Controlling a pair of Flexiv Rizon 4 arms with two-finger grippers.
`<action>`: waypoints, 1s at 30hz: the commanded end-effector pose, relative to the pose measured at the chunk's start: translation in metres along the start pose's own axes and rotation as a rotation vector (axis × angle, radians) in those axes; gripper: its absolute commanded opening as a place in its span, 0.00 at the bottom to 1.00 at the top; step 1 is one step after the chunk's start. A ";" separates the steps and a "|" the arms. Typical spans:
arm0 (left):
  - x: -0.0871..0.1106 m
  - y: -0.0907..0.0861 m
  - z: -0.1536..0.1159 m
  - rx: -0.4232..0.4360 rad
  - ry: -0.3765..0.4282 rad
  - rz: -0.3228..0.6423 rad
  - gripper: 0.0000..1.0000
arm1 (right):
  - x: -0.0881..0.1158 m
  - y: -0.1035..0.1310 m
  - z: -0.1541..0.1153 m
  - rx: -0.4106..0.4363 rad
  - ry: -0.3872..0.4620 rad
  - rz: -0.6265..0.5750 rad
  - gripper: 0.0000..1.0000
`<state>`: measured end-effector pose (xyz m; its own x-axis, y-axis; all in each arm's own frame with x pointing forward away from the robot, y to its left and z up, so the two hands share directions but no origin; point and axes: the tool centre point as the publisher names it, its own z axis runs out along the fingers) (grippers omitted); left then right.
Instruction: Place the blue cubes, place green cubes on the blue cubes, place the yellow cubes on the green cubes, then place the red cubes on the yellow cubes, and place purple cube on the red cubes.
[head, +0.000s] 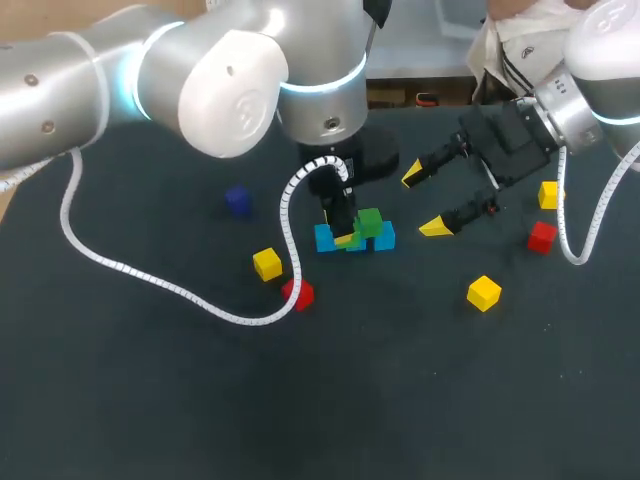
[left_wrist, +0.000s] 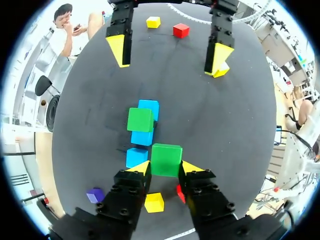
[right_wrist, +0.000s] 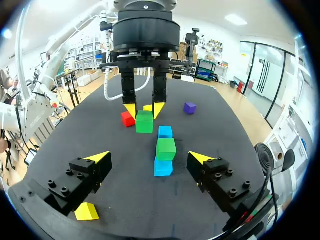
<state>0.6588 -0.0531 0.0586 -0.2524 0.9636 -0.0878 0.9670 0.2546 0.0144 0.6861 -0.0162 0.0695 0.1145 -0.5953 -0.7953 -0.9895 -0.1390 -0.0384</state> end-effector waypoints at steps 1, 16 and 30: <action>0.001 0.004 0.001 0.000 0.002 -0.002 0.00 | 0.000 0.000 0.000 0.001 -0.001 -0.001 1.00; 0.006 0.010 0.012 -0.034 -0.051 -0.007 0.00 | 0.000 0.000 0.000 0.001 -0.001 -0.001 1.00; 0.007 0.018 0.012 -0.043 -0.037 -0.011 0.00 | 0.000 0.000 0.000 0.001 -0.001 -0.001 1.00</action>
<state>0.6727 -0.0415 0.0461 -0.2606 0.9568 -0.1292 0.9613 0.2696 0.0568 0.6861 -0.0162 0.0695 0.1145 -0.5953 -0.7953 -0.9895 -0.1390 -0.0384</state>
